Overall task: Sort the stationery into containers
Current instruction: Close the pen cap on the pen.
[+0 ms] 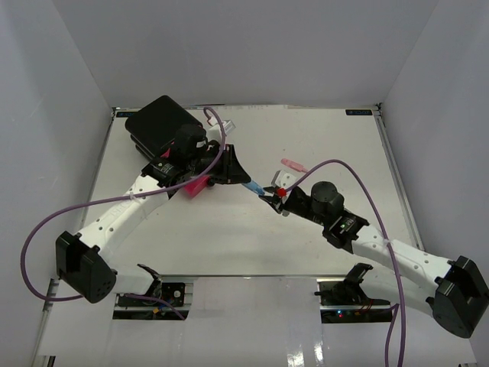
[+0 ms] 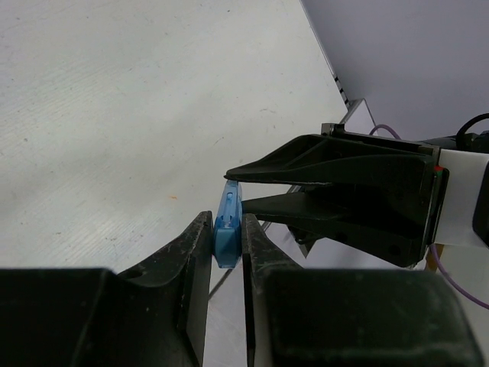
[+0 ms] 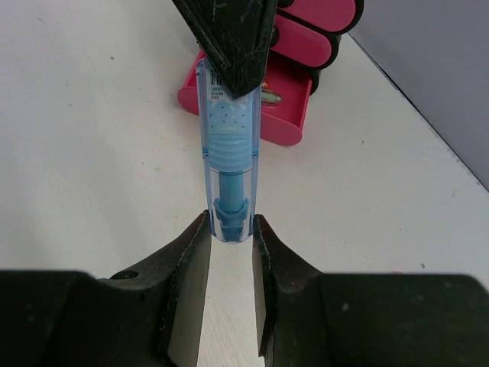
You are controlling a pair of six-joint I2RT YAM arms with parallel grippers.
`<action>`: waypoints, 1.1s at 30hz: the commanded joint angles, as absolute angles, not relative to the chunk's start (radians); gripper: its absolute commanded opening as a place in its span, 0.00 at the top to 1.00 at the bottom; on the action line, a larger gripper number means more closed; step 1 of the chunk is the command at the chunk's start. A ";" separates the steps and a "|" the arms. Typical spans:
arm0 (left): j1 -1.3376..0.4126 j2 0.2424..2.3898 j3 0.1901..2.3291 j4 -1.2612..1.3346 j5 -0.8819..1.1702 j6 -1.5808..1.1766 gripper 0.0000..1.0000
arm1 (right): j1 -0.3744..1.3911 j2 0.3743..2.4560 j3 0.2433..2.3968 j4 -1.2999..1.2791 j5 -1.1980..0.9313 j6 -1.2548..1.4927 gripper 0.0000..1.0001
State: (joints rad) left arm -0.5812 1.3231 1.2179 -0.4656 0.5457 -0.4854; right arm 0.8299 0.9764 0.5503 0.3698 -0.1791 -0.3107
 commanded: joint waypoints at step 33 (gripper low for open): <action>-0.672 1.390 1.115 -0.417 0.540 -0.502 0.83 | 0.834 1.042 0.793 0.532 -0.287 -0.313 0.92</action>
State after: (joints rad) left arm -0.6060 1.3674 1.1507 -0.3553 0.4976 -0.4980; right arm 0.8120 1.0691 0.6582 0.1726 -0.1825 -0.3103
